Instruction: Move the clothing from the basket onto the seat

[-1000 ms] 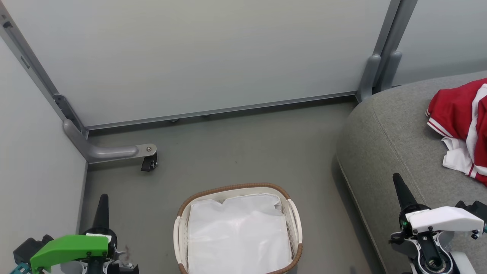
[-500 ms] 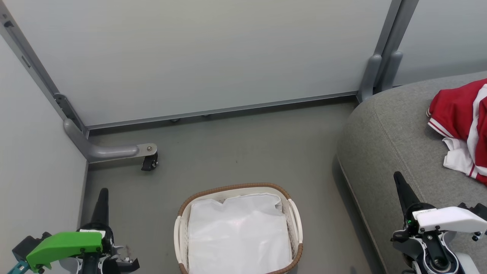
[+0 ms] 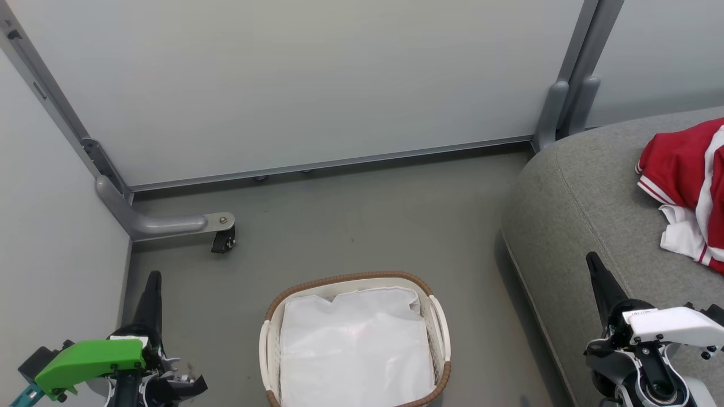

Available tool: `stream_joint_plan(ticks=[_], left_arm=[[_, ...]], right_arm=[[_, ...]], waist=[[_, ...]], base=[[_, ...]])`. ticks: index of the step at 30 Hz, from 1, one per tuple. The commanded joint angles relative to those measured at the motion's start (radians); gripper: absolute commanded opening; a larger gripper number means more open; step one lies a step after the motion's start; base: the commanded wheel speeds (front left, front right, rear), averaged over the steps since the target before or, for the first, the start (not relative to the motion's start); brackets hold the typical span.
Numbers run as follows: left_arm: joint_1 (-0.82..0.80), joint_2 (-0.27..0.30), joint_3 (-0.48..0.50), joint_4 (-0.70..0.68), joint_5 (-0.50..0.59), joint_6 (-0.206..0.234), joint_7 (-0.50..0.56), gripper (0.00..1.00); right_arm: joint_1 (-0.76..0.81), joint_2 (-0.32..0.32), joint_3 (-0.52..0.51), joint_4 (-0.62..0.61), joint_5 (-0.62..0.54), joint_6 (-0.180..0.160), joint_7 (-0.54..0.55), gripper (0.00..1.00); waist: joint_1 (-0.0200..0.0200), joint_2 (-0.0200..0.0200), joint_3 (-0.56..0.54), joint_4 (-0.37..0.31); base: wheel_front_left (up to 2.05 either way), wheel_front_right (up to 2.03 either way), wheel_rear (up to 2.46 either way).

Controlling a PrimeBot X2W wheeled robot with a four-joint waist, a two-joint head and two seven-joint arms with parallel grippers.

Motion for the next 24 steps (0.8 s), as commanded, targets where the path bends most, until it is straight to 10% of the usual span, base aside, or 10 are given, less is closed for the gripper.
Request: stream_joint_plan(ticks=[1, 24], left_arm=[[-0.018, 0.007, 0.005, -0.008, -0.021, -0.006, 0.006, 0.0], [-0.02, 0.007, 0.006, -0.016, -0.081, -0.006, 0.023, 0.0]], right_arm=[[0.01, -0.007, -0.004, -0.009, 0.023, 0.0, 0.006, 0.0], [0.014, -0.007, -0.007, -0.019, 0.086, 0.0, 0.022, 0.0]], waist=[[0.0, 0.0, 0.0, 0.0], [0.0, 0.0, 0.001, 0.002]], base=[[0.0, 0.0, 0.0], [0.0, 0.0, 0.0]])
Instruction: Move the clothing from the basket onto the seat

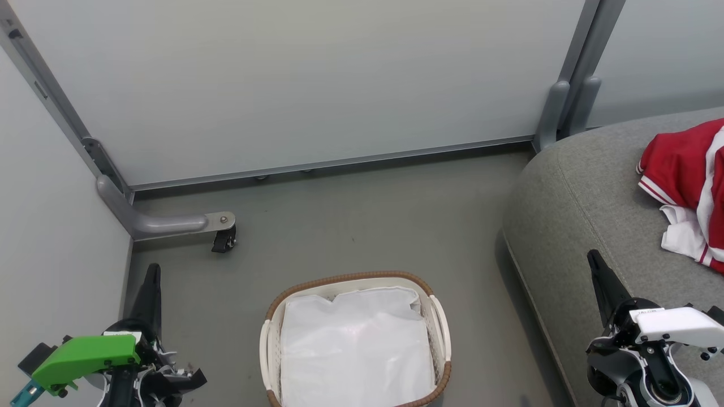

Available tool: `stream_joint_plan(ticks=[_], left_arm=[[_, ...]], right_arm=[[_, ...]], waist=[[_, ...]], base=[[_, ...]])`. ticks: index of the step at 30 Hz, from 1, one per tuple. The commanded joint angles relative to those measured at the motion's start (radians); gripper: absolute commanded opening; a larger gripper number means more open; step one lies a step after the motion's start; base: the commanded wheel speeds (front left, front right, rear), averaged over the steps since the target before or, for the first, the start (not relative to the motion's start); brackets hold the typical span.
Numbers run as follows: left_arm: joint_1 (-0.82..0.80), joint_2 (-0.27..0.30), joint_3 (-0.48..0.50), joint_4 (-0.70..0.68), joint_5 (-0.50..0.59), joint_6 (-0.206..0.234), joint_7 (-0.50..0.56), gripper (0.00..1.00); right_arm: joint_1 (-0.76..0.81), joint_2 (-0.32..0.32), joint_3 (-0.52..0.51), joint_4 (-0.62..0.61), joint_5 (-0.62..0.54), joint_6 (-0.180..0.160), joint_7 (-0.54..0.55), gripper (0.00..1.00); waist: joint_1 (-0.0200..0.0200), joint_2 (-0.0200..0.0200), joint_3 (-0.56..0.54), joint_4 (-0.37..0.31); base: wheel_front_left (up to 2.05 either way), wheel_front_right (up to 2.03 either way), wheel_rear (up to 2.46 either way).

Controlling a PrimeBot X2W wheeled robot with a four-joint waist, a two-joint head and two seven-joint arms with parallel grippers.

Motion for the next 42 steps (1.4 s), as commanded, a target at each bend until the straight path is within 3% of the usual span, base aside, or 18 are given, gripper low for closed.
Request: stream_joint_plan(ticks=[1, 42], left_arm=[[-0.011, 0.007, 0.002, -0.001, -0.004, -0.005, 0.004, 0.0], [-0.011, 0.007, 0.002, -0.002, -0.004, -0.005, 0.003, 0.0]], right_arm=[[0.011, -0.006, -0.003, -0.004, 0.003, 0.0, 0.002, 0.0], [0.011, -0.006, -0.002, -0.004, 0.003, 0.0, 0.001, 0.0]], waist=[[0.0, 0.0, 0.0, 0.0], [0.0, 0.0, 0.0, 0.0]], base=[[0.0, 0.0, 0.0], [0.0, 0.0, 0.0]])
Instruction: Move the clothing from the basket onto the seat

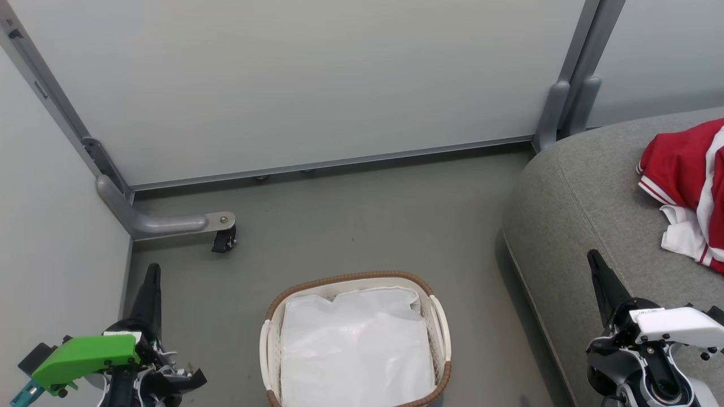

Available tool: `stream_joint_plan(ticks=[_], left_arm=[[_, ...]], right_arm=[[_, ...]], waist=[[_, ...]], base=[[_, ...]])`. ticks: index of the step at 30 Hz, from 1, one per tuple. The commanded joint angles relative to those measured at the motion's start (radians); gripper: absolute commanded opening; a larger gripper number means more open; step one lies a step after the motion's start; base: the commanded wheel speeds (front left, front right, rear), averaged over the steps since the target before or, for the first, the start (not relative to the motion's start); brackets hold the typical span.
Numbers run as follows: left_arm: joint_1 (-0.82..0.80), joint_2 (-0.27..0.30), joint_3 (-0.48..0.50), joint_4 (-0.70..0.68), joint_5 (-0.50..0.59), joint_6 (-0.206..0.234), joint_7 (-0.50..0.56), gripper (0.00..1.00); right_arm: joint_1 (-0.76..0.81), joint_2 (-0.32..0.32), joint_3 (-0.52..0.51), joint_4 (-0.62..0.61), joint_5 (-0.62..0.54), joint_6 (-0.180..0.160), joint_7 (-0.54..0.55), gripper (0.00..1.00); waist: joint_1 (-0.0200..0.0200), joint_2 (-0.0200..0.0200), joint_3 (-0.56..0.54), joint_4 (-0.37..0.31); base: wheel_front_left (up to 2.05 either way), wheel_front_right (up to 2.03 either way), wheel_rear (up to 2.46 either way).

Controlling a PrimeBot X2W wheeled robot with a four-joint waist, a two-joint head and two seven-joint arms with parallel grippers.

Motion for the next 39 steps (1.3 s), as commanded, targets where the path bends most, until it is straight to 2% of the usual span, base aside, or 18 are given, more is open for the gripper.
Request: stream_joint_plan(ticks=[1, 39], left_arm=[[-0.011, 0.007, 0.002, -0.002, -0.003, -0.005, 0.003, 0.0], [-0.011, 0.007, 0.002, -0.002, -0.003, -0.005, 0.003, 0.0]], right_arm=[[0.01, -0.006, -0.002, -0.004, 0.003, 0.0, 0.001, 0.0], [0.01, -0.006, -0.002, -0.004, 0.003, 0.0, 0.001, 0.0]], waist=[[0.0, 0.0, 0.0, 0.0], [0.0, 0.0, 0.0, 0.0]], base=[[0.0, 0.0, 0.0], [0.0, 0.0, 0.0]])
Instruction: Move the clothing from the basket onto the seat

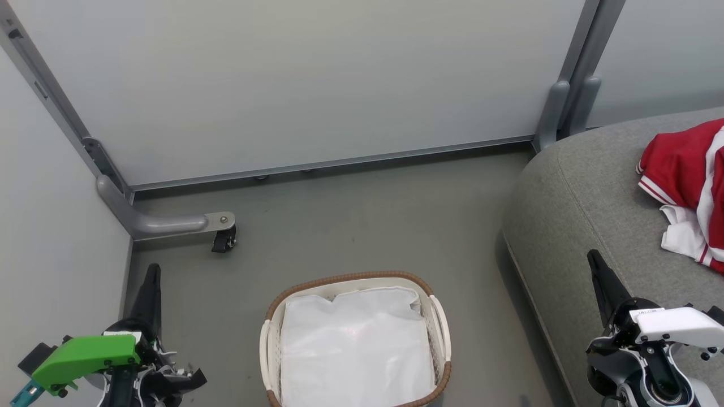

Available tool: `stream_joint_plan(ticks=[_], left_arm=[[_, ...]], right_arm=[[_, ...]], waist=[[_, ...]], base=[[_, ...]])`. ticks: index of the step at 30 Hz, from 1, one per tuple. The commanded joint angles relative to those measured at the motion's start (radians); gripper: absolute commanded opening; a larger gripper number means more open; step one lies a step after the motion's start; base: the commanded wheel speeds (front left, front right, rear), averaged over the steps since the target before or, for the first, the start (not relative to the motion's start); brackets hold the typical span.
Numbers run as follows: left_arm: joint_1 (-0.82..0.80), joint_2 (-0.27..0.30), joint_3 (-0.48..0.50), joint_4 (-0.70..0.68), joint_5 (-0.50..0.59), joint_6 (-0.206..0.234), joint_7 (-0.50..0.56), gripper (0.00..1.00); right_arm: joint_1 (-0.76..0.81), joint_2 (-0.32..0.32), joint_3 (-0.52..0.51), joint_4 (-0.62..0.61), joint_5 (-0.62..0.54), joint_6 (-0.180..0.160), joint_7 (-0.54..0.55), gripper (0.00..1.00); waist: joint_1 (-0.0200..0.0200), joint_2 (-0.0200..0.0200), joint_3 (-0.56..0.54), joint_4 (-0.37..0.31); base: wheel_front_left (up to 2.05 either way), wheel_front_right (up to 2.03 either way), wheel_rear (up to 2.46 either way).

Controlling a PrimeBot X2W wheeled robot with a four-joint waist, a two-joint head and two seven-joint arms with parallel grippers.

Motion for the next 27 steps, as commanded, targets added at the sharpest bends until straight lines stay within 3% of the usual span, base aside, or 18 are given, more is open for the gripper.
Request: stream_joint_plan(ticks=[1, 27], left_arm=[[-0.011, 0.007, 0.002, -0.002, -0.003, -0.005, 0.003, 0.0], [-0.011, 0.007, 0.002, -0.002, -0.003, -0.005, 0.003, 0.0]], right_arm=[[0.01, -0.006, -0.002, -0.004, 0.003, 0.0, 0.001, 0.0], [0.011, -0.006, -0.002, -0.004, 0.003, 0.0, 0.001, 0.0]], waist=[[0.0, 0.0, 0.0, 0.0], [0.0, 0.0, 0.0, 0.0]], base=[[0.0, 0.0, 0.0], [0.0, 0.0, 0.0]])
